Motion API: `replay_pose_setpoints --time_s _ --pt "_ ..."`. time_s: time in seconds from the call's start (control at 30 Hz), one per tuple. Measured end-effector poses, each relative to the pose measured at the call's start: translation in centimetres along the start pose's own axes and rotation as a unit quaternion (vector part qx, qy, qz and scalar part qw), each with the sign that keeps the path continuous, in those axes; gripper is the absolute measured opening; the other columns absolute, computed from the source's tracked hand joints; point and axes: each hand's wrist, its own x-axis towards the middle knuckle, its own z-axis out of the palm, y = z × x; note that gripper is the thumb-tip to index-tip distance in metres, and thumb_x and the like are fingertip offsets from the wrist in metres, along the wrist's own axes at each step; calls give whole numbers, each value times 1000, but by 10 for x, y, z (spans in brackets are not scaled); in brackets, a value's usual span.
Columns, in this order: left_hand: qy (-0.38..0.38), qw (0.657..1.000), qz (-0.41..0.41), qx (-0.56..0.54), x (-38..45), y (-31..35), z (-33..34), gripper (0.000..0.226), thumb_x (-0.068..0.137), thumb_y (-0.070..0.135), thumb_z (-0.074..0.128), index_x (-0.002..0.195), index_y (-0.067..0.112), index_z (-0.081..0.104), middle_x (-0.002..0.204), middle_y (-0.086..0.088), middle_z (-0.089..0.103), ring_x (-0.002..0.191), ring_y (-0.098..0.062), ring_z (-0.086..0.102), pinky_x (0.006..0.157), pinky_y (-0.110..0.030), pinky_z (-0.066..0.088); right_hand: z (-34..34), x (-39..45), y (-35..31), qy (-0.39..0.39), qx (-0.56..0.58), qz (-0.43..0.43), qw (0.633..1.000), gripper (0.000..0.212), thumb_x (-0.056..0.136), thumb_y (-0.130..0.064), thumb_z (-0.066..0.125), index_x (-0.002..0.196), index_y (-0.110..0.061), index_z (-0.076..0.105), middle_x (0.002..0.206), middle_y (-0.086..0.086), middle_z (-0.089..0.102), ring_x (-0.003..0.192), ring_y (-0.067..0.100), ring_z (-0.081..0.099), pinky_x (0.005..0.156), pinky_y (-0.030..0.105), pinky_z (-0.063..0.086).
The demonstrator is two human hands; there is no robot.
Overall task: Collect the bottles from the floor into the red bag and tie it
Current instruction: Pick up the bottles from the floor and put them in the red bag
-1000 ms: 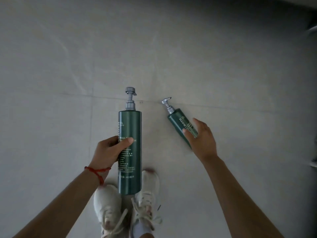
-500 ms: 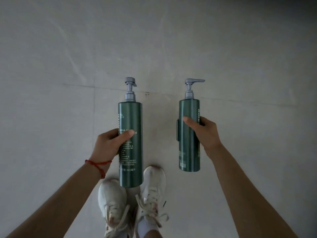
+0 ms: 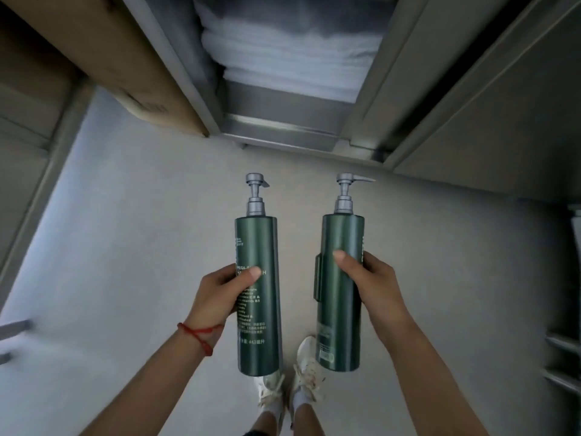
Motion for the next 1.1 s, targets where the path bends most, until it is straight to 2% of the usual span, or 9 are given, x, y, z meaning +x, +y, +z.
replay_pose_setpoints --time_s 0.1,0.17,0.37,0.53,0.6,0.73,0.83,0.97,1.1 --pt "16 999 31 -24 -43 56 -10 9 63 25 69 59 18 73 57 2 70 53 -10 66 47 -20 52 21 -33 -64 -20 -16 -39 999 27 66 -41 74 83 -19 71 76 -1 75 70 16 72 54 21 53" --pt "29 998 49 -33 -70 82 -21 14 71 18 67 58 16 72 56 2 70 53 -10 65 46 -20 52 35 -55 -98 -33 -31 -65 997 27 64 -43 75 81 -22 72 75 -3 75 70 13 71 54 18 52" --pt "85 989 92 -77 -134 136 -68 11 76 17 67 67 13 70 57 2 70 54 -12 65 48 -22 53 85 -105 -171 -64 -49 -98 992 42 53 -52 78 81 -20 73 78 2 76 72 18 72 57 23 54" --pt "117 980 109 -119 -165 171 -125 10 77 18 66 76 9 69 59 2 71 56 -12 66 48 -21 52 154 -126 -210 -101 -59 -112 987 42 52 -52 78 82 -23 74 82 4 76 75 21 72 64 30 58" --pt "126 977 120 -127 -167 191 -154 10 77 17 66 76 8 69 59 1 70 56 -13 66 48 -21 53 188 -129 -226 -110 -66 -120 984 41 55 -51 78 84 -22 74 83 2 76 76 20 72 65 29 59" --pt "131 971 145 -136 -156 239 -223 8 76 16 67 73 9 69 59 0 71 55 -13 66 47 -21 52 263 -126 -256 -109 -79 -138 981 32 63 -43 76 87 -23 70 77 -6 76 70 13 72 54 18 53" --pt "135 970 156 -127 -140 278 -278 6 74 17 68 72 12 70 60 1 71 56 -12 67 47 -20 51 319 -117 -279 -97 -87 -149 980 26 69 -39 74 89 -22 69 76 -9 75 70 11 71 53 16 52" --pt "134 971 164 -113 -114 328 -334 8 72 20 70 66 15 71 60 1 71 56 -12 67 47 -21 51 382 -102 -314 -93 -87 -166 978 28 67 -40 75 89 -23 68 74 -11 75 67 8 71 51 14 51" --pt "137 973 160 -97 -73 372 -361 7 72 20 71 70 12 71 61 1 72 57 -13 67 57 -28 56 418 -74 -350 -86 -98 -181 975 29 68 -42 73 90 -26 66 79 -6 74 69 7 70 51 13 50"
